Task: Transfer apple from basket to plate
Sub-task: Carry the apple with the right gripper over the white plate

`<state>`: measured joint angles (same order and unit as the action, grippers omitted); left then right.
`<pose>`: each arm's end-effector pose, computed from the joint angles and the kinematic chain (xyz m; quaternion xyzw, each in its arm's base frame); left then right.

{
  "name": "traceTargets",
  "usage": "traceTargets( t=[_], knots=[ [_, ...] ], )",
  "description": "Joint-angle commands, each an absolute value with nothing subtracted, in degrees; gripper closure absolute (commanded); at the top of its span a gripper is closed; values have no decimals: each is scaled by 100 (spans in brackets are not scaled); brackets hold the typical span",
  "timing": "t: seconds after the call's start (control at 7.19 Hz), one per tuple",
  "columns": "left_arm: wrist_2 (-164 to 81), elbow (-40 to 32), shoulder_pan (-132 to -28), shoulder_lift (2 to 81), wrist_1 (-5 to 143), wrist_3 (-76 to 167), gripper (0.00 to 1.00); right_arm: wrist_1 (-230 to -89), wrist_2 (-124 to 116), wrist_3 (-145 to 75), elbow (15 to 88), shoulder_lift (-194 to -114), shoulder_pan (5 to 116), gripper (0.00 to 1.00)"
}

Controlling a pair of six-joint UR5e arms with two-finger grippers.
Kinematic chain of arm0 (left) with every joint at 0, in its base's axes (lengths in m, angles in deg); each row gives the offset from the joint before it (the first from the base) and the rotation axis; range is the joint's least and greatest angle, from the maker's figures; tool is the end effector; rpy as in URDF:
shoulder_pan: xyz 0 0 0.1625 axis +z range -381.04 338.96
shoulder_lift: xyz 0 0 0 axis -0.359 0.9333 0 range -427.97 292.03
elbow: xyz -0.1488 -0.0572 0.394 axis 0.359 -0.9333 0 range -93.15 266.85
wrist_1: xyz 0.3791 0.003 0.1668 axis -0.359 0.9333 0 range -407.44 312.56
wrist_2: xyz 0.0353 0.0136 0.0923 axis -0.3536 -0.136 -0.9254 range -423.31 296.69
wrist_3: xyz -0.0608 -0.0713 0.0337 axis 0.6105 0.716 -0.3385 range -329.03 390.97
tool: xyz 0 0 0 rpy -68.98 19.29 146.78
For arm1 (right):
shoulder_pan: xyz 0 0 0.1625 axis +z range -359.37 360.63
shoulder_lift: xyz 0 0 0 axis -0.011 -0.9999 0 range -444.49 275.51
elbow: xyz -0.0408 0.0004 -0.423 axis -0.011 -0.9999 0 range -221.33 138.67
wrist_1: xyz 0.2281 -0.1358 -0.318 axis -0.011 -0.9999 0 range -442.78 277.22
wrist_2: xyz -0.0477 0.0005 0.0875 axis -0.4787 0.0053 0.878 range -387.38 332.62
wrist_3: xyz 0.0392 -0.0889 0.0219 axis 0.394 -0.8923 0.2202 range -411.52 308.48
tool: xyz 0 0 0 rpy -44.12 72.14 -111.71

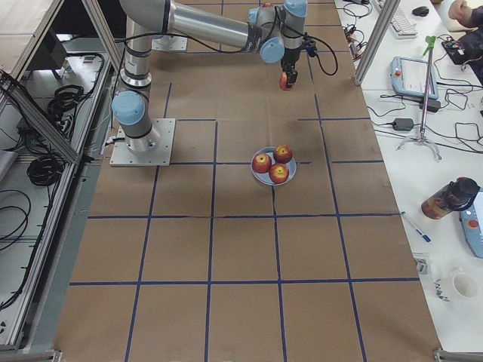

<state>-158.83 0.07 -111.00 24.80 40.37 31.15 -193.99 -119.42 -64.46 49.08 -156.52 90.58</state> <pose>-0.1233 -0.5170 0.4956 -0.0030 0.9986 -0.0231 0.0481 0.1292 -0.6079 0.3485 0.1117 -0.9933 0.0225 0.0205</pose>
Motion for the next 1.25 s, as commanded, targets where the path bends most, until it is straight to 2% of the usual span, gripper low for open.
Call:
traceTargets(
  t=[0.0, 0.42, 0.7, 1.11],
  knots=[
    [-15894, 2, -11104, 2484, 4036, 3115, 1, -19466, -11923, -8080, 5584, -16181, 7777, 39],
    [-15876, 11, -11104, 2484, 4036, 3124, 1, -19658, -11581, -9640, 5859, -16105, 6439, 40],
    [-15885, 54, -11104, 2370, 4036, 3124, 1, -20256, -11571, -10030, 5974, -15719, 6251, 39],
    [-15867, 28, -11104, 2422, 4036, 3168, 1, -20354, -11571, -9995, 6000, -15517, 6321, 39]
  ],
)
